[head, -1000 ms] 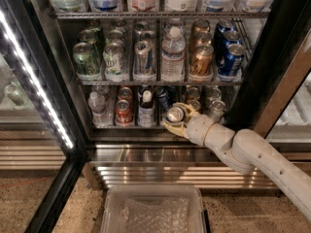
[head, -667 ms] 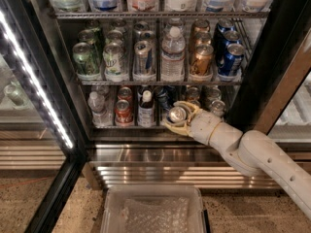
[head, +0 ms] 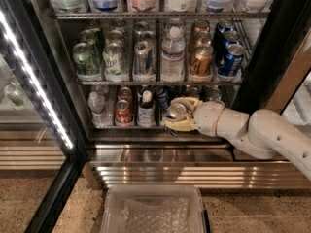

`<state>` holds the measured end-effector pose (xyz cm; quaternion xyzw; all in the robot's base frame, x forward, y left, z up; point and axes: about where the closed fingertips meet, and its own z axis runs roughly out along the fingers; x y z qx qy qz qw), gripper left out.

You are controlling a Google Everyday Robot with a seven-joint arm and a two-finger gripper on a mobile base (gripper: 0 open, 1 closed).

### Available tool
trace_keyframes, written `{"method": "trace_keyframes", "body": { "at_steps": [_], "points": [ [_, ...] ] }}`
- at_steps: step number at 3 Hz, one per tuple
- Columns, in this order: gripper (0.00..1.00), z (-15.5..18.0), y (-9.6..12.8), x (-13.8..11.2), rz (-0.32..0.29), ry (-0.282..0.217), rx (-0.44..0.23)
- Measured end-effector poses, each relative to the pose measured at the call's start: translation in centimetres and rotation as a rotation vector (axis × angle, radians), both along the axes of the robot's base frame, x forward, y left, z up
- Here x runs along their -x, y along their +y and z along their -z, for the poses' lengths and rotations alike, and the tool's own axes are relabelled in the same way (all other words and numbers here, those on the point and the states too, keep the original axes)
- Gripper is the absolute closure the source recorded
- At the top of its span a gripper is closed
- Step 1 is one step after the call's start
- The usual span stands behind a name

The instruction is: Pick pepsi can from bottom shelf of fridge

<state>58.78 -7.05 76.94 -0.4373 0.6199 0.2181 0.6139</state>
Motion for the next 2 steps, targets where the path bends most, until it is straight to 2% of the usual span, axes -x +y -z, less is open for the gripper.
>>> {"method": "trace_keyframes", "body": {
  "at_steps": [1, 2],
  "points": [
    [1.0, 1.56, -1.27, 1.47, -0.029, 0.099, 0.002],
    [1.0, 1.53, -0.98, 1.76, -0.037, 0.101, 0.006]
  ]
}}
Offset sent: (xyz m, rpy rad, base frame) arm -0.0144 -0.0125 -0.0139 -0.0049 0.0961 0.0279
